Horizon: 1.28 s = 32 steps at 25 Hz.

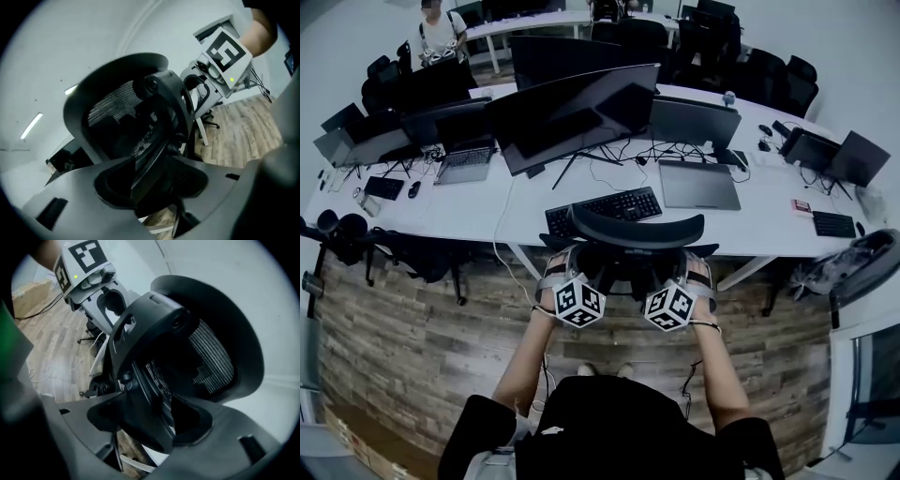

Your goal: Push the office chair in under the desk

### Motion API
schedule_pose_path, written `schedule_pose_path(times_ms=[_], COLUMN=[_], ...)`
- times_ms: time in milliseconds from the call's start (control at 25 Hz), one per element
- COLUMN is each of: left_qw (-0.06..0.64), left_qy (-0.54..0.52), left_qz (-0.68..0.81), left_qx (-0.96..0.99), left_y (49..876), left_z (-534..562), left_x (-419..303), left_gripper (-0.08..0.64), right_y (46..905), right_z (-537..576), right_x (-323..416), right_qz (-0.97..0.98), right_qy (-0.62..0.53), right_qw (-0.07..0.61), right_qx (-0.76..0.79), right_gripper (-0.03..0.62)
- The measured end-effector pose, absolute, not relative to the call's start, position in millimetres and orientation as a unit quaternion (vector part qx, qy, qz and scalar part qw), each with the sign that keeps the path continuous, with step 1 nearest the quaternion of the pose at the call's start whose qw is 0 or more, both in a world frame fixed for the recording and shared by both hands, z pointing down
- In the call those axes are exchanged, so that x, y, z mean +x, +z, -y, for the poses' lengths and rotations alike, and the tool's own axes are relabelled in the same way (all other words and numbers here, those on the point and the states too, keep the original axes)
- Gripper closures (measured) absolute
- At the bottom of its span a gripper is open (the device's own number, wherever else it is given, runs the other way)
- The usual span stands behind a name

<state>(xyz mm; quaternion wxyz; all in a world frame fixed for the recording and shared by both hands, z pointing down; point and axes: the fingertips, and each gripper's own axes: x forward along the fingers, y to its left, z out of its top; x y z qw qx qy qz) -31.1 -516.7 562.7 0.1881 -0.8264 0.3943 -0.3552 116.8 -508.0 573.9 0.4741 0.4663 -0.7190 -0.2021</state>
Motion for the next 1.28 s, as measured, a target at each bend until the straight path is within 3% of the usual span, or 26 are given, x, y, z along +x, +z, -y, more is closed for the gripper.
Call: schedule_pose_path(times_ms=[120,200,280,520,960,1280], left_qw=[0.177,0.159,0.135,0.091,0.055,0.048], left_qy=[-0.311,-0.281,-0.247,-0.154,-0.106,-0.092], left_qz=[-0.431,-0.447,-0.461,-0.49,-0.488,-0.484], left_qx=[-0.828,-0.834,-0.842,-0.853,-0.865,-0.869], left_y=[540,528,513,472,443,437], left_z=[509,502,495,475,448,434], left_x=[-35,-38,-42,-53,-55,-52], left_gripper=[0.418,0.464,0.481,0.524,0.545,0.546], right_y=[560,547,532,493,461,453], right_z=[498,491,485,467,442,433], right_x=[112,107,102,90,88,89], right_qz=[0.736,0.745,0.756,0.776,0.8,0.805], right_qy=[-0.182,-0.172,-0.158,-0.122,-0.052,-0.04], right_qw=[0.439,0.41,0.373,0.274,0.185,0.161], right_qx=[0.481,0.497,0.514,0.555,0.568,0.57], right_gripper=[0.279,0.336,0.418,0.528,0.566,0.568])
